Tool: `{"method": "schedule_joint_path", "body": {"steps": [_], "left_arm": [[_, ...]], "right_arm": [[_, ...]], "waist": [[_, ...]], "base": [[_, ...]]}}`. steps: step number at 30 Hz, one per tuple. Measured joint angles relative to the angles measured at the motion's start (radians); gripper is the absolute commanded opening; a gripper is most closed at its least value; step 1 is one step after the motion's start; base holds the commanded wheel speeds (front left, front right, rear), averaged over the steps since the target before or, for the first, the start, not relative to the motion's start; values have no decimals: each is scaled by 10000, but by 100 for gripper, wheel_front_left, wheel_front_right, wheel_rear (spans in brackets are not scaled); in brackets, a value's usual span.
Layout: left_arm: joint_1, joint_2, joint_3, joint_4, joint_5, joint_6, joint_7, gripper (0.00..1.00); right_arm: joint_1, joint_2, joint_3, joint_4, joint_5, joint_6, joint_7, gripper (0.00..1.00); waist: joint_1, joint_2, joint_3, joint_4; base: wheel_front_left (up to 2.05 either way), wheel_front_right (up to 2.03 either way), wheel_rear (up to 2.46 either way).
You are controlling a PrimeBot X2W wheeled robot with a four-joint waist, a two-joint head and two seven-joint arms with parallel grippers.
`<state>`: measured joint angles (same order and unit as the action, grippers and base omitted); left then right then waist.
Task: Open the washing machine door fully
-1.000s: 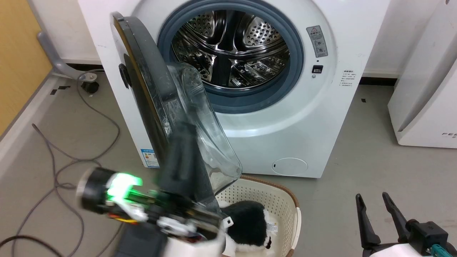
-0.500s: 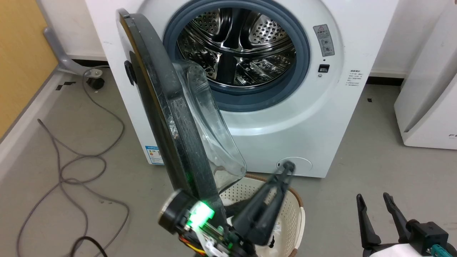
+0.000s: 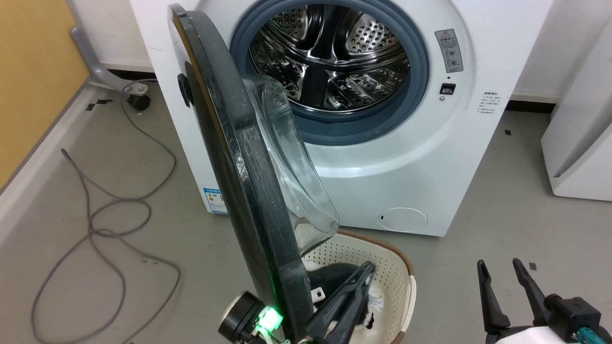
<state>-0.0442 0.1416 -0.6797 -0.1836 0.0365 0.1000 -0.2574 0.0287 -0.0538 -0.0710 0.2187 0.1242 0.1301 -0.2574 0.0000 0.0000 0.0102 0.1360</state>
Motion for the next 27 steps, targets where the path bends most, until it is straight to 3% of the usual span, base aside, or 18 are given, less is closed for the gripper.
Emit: {"method": "schedule_joint_path", "body": {"steps": [14,27], "left_arm": [[238,17,349,1858,-512,301,0,0],[415,240,481,1998,-575,299,-2,0]], "right_arm": [[-4,2,-58,96,0,0,0,100],[26,4,35,192,77,0,0,100]], "waist": [[0,0,34,229],[0,0,-72,988]], "base": [[0,0,0],[0,0,0]]}}
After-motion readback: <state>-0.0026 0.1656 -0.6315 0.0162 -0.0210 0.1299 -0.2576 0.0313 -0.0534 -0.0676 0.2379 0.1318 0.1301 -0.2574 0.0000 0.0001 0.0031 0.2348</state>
